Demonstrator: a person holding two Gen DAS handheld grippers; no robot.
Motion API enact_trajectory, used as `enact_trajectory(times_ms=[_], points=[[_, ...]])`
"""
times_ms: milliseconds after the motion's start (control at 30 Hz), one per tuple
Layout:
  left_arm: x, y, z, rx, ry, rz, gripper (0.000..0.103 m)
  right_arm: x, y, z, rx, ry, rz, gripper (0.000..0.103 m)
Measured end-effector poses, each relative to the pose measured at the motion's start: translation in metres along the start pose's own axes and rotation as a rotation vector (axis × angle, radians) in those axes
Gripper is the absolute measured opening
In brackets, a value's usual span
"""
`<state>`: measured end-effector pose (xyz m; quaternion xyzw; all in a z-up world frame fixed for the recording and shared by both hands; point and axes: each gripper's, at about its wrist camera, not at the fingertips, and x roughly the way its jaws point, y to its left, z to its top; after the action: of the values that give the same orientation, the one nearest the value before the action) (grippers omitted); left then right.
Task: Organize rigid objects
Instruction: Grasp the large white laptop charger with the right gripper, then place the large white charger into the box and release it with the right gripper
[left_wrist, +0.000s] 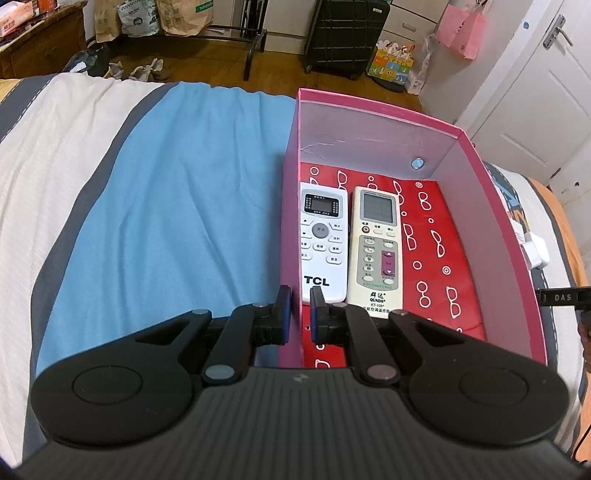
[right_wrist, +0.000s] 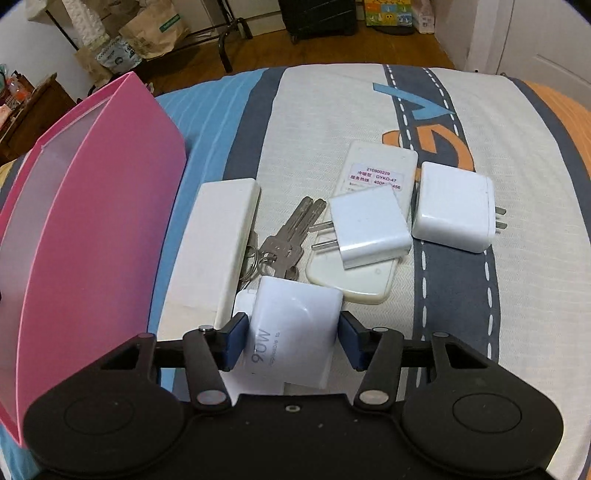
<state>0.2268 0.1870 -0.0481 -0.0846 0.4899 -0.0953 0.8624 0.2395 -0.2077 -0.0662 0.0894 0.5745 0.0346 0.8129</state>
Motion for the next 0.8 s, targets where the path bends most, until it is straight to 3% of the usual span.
enact_trajectory(times_ms=[100, 267, 400, 500, 567, 700, 800], points=[[0.0, 0.001, 0.0, 0.001, -0.005, -0.001, 0.008, -0.013, 0.002, -0.002, 0.007, -0.016, 0.007, 0.057], [0.0, -0.001, -0.002, 0.011, -0.009, 0.006, 0.008, -0.06, 0.021, -0.002, -0.037, -0.119, 0.041, 0.057], [-0.001, -0.002, -0.002, 0.011, -0.013, 0.011, 0.008, -0.104, 0.054, 0.003, -0.162, -0.201, 0.075, 0.057], [-0.002, 0.001, -0.001, -0.015, -0.011, 0.0, 0.007, -0.13, 0.087, 0.007, -0.28, -0.242, 0.155, 0.057], [-0.002, 0.002, -0.001, -0.016, -0.01, -0.004, 0.007, -0.138, 0.114, 0.009, -0.37, -0.228, 0.215, 0.057], [-0.001, 0.005, -0.001, -0.022, -0.008, -0.014, 0.007, -0.119, 0.166, 0.01, -0.543, -0.107, 0.317, 0.057], [-0.001, 0.005, -0.001, -0.027, -0.007, -0.017, 0.007, -0.08, 0.196, 0.007, -0.64, 0.02, 0.287, 0.057]])
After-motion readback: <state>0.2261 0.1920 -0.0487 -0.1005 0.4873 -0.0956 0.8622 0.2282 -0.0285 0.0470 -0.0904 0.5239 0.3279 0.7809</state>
